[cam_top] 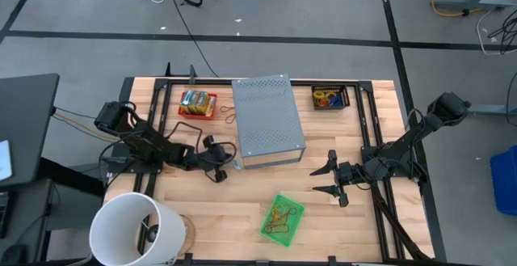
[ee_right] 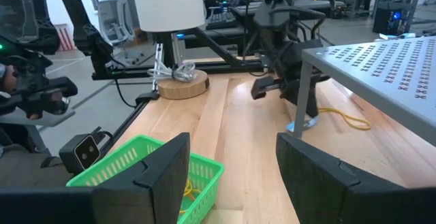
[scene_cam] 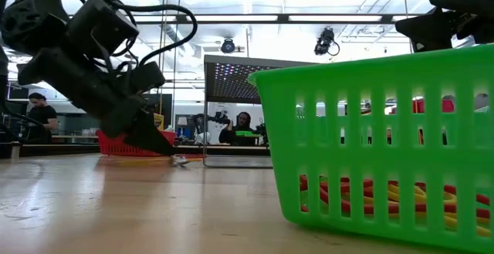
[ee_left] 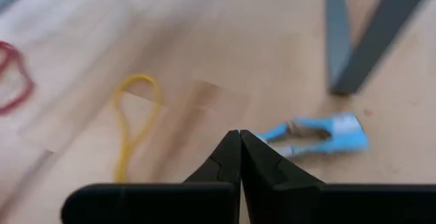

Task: Pick & Place Office Desk Supplies
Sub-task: Put the yellow rubber band into the green basket

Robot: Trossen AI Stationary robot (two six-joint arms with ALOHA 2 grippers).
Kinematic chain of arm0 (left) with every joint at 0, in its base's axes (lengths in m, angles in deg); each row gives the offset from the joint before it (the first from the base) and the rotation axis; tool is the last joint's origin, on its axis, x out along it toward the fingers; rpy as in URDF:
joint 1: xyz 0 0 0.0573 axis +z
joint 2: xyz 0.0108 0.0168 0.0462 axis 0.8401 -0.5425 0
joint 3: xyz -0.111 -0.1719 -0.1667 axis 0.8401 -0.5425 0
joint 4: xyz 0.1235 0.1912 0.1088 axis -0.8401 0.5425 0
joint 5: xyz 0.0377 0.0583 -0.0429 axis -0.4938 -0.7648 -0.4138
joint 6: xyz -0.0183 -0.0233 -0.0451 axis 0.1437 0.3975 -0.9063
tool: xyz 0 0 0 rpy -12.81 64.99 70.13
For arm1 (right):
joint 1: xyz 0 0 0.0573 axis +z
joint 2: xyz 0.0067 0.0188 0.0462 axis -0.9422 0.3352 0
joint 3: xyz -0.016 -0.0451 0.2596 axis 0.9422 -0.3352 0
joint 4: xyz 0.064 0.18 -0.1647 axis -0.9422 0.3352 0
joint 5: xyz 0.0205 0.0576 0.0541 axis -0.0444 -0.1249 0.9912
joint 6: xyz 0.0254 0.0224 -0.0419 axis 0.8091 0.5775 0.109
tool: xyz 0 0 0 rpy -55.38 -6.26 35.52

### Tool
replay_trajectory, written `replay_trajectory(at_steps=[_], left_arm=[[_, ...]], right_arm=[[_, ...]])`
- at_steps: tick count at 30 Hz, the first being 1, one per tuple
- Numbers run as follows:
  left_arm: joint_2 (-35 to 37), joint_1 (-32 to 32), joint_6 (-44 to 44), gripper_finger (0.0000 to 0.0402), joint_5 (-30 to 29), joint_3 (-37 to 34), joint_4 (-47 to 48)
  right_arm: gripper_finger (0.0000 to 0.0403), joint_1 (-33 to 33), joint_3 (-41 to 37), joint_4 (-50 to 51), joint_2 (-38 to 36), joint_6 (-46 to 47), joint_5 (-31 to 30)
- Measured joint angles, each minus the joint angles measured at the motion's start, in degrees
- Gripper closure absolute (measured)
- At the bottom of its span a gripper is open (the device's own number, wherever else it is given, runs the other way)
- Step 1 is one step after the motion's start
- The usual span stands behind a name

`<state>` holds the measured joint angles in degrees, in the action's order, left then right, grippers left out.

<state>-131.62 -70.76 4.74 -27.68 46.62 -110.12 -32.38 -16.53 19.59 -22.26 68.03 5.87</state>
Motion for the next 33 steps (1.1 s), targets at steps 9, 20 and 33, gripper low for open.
replay_trajectory(at_steps=[9,20,33], left_arm=[[0.1,2.2,6.9,0.0337,-1.9,0.1,1.4],[0.5,9.8,3.3,0.0222,3.7,0.4,5.8],[0.6,18.6,2.2,0.0291,16.5,0.5,7.6]], right_arm=[[0.0177,0.0,0.0,0.1,0.0,0.9,0.0],[0.0177,0.0,0.0,0.4,0.0,1.0,0.0],[0.0177,0.0,0.0,0.5,0.0,1.4,0.0]])
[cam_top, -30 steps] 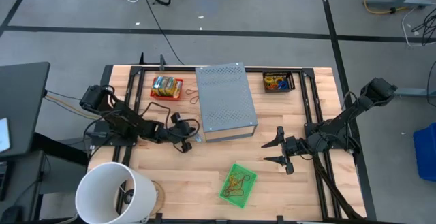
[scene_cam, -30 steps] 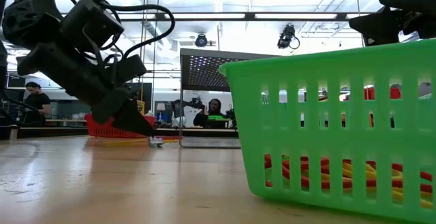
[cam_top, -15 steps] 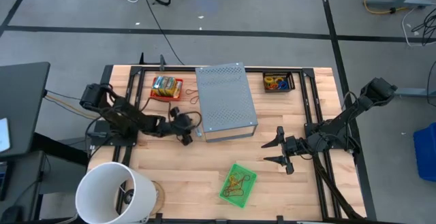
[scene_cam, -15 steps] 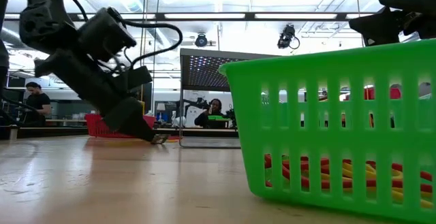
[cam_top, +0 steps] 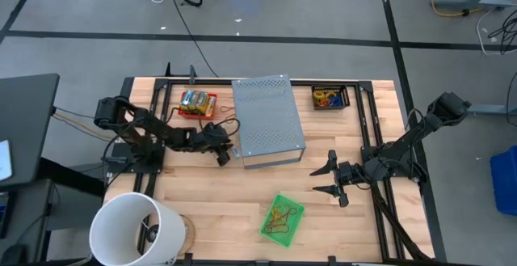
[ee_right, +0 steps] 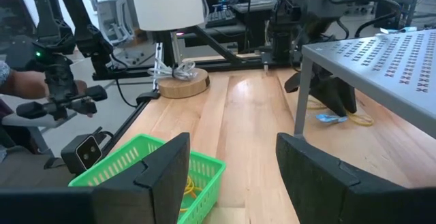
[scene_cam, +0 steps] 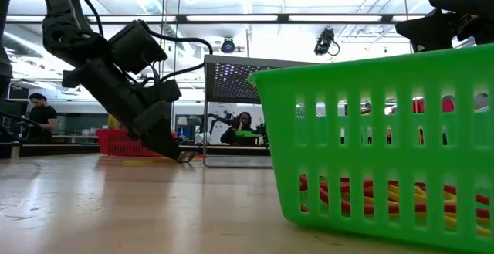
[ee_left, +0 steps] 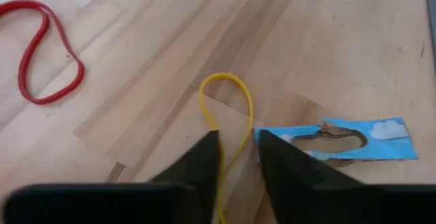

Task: Pick & Place Office Desk Supplies
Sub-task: Put the yellow rubber band into the green basket

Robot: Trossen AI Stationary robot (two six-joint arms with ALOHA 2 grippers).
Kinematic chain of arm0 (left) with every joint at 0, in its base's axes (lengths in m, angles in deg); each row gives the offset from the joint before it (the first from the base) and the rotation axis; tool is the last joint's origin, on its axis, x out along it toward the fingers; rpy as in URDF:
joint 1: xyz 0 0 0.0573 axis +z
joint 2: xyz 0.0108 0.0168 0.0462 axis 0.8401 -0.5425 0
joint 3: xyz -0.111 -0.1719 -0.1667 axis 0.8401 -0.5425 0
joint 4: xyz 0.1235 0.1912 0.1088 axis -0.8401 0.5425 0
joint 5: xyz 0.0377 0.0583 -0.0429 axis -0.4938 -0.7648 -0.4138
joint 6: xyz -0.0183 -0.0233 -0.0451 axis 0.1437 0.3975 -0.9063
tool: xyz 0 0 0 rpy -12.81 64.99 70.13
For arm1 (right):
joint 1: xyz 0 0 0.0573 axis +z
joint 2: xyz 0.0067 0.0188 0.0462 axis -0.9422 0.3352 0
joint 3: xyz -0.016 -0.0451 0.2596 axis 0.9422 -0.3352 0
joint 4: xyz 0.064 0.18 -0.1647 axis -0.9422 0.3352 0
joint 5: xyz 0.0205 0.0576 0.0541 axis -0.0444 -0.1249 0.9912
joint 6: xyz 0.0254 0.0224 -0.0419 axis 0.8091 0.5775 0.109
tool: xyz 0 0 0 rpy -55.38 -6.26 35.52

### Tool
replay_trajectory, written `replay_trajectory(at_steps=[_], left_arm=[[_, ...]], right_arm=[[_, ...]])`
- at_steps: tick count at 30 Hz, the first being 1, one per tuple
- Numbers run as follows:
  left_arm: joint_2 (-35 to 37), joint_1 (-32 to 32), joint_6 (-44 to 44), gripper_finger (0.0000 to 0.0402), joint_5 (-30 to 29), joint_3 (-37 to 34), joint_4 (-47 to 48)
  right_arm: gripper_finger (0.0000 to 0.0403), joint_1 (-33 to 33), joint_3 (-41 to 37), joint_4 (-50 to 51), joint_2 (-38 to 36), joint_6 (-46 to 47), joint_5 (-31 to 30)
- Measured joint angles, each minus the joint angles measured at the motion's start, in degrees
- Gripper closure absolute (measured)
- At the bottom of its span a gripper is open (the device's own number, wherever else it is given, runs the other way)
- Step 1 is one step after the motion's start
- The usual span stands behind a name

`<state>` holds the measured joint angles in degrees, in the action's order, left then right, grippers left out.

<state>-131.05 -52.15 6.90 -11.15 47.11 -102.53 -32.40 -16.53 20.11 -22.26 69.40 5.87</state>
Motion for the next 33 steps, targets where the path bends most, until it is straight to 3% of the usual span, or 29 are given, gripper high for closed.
replay_trajectory(at_steps=[3,6,20,33], left_arm=[[-0.1,-0.1,1.5,0.0366,-0.2,0.0,-0.2],[-0.1,-0.7,2.1,0.0393,-0.5,0.0,-0.4],[11.9,-13.6,3.3,0.04,-3.8,-0.6,2.8],[14.3,-24.0,11.4,0.0401,5.8,-0.3,-11.2]], right_arm=[[0.0177,0.0,0.0,0.0,0.0,0.0,0.0],[0.0177,0.0,0.0,0.0,0.0,0.1,0.0],[0.0177,0.0,0.0,0.8,0.0,0.1,0.0],[0.0177,0.0,0.0,0.8,0.0,0.0,0.0]])
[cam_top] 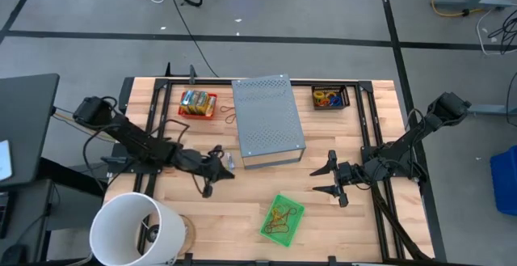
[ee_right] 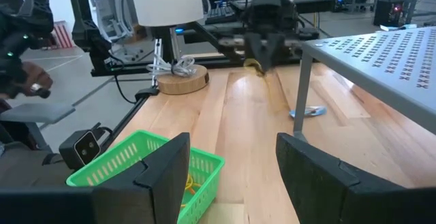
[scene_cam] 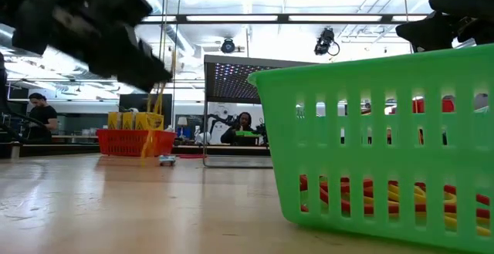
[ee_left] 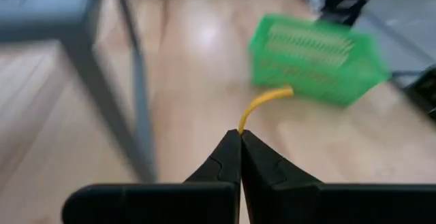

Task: Pick & Place Office Desk Supplies
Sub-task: Put the yellow rubber band into the green basket

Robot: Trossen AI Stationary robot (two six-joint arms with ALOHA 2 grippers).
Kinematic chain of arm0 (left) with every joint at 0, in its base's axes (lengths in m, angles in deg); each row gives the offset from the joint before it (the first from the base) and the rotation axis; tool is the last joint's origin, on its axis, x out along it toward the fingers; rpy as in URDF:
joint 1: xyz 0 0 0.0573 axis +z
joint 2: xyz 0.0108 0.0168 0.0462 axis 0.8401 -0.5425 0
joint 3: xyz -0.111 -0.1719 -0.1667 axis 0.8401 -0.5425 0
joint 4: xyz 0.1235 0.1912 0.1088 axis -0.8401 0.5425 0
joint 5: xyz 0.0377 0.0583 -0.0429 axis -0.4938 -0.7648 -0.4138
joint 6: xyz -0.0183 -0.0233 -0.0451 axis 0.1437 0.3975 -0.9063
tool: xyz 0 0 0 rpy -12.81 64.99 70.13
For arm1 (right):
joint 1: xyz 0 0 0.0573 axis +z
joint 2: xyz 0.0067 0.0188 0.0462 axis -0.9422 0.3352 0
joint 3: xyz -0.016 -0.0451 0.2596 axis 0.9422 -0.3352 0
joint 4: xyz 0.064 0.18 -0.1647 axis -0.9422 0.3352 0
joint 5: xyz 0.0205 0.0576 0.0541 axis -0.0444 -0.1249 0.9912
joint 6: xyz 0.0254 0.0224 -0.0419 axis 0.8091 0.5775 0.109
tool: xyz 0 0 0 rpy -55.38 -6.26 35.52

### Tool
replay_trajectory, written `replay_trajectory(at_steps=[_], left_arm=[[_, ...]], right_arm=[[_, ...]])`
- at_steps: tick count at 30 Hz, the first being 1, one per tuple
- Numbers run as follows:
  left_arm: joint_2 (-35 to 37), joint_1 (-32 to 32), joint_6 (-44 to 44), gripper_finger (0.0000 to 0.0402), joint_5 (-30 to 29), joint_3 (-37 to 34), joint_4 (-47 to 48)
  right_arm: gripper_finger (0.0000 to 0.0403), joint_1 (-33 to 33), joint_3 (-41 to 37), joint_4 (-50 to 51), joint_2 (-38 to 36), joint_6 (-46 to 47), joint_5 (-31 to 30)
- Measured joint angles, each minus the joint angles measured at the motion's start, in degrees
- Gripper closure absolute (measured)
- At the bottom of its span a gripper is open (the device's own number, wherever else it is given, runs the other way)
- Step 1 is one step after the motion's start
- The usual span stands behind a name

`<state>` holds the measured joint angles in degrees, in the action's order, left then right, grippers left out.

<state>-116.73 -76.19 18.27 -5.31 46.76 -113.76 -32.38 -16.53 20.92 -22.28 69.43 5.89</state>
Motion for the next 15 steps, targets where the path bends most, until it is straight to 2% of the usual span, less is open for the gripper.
replay_trajectory(at_steps=[8,15], left_arm=[[0.0,-4.0,3.8,0.0401,4.6,0.2,-16.7],[-2.1,-3.7,6.2,0.0401,7.6,5.2,-17.3]], right_arm=[[0.0177,0.0,0.0,0.0,0.0,-0.1,0.0],[0.0177,0.0,0.0,0.0,0.0,-0.1,0.0]])
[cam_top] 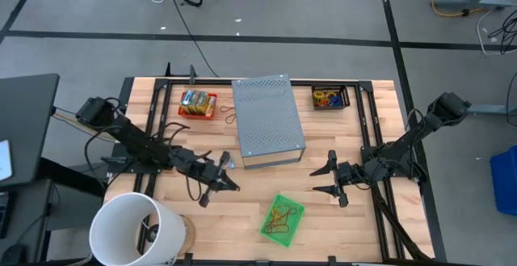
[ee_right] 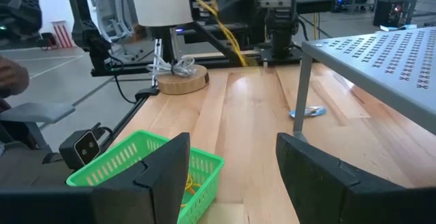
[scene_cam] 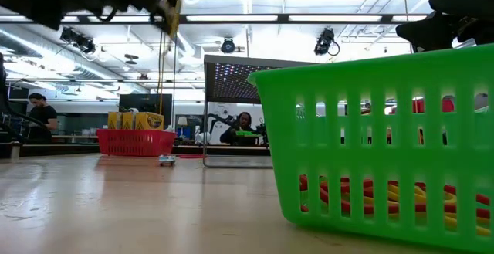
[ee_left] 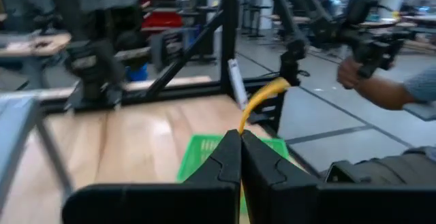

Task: Pick & Place Office Desk Supplies
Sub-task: Put the yellow rubber band into the green basket

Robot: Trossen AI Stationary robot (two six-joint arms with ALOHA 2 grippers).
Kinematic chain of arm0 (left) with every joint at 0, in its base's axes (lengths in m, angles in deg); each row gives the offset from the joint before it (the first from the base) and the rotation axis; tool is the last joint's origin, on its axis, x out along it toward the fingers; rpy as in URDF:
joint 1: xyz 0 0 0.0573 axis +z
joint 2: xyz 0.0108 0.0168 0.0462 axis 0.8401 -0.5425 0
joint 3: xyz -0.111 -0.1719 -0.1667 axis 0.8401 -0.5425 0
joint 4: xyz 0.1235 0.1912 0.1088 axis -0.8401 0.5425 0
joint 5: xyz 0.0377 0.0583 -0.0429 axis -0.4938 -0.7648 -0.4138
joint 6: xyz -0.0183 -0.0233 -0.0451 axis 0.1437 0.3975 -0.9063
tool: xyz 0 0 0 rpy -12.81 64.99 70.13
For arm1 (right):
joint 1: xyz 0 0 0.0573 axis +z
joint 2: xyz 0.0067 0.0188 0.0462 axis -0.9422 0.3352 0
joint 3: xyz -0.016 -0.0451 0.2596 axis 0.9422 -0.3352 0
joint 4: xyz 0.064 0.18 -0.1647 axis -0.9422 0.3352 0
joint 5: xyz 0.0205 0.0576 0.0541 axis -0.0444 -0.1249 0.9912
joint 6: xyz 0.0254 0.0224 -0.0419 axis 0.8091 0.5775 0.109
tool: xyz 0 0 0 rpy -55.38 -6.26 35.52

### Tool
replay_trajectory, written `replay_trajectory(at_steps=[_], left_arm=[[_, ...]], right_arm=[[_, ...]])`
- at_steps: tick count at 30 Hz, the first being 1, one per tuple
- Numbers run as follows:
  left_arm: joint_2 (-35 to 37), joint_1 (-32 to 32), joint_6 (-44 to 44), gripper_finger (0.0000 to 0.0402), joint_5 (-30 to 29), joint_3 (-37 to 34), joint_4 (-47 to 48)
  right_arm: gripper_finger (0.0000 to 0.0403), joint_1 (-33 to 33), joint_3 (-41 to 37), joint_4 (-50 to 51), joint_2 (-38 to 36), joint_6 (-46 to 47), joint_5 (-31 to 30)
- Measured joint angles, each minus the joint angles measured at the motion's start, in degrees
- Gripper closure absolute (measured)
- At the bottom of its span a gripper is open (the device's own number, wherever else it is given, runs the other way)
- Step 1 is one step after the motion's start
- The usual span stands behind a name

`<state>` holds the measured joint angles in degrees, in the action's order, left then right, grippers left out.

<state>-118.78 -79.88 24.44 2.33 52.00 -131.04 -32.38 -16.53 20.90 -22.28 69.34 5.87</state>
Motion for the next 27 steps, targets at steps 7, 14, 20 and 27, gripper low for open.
replay_trajectory(at_steps=[7,14,20,27], left_arm=[[-8.3,0.8,3.8,0.0401,7.6,10.1,-0.2],[-21.7,1.9,6.6,0.0401,14.1,23.5,0.1],[-30.9,3.8,5.7,0.0401,21.7,33.0,1.4],[-35.6,5.3,4.1,0.0401,24.1,37.8,9.8]], right_arm=[[0.0177,0.0,0.0,0.0,0.0,-0.1,0.0],[0.0177,0.0,0.0,0.0,0.0,-0.4,0.0],[0.0177,0.0,0.0,0.0,0.0,-0.4,0.0],[0.0177,0.0,0.0,0.0,0.0,-0.4,0.0]])
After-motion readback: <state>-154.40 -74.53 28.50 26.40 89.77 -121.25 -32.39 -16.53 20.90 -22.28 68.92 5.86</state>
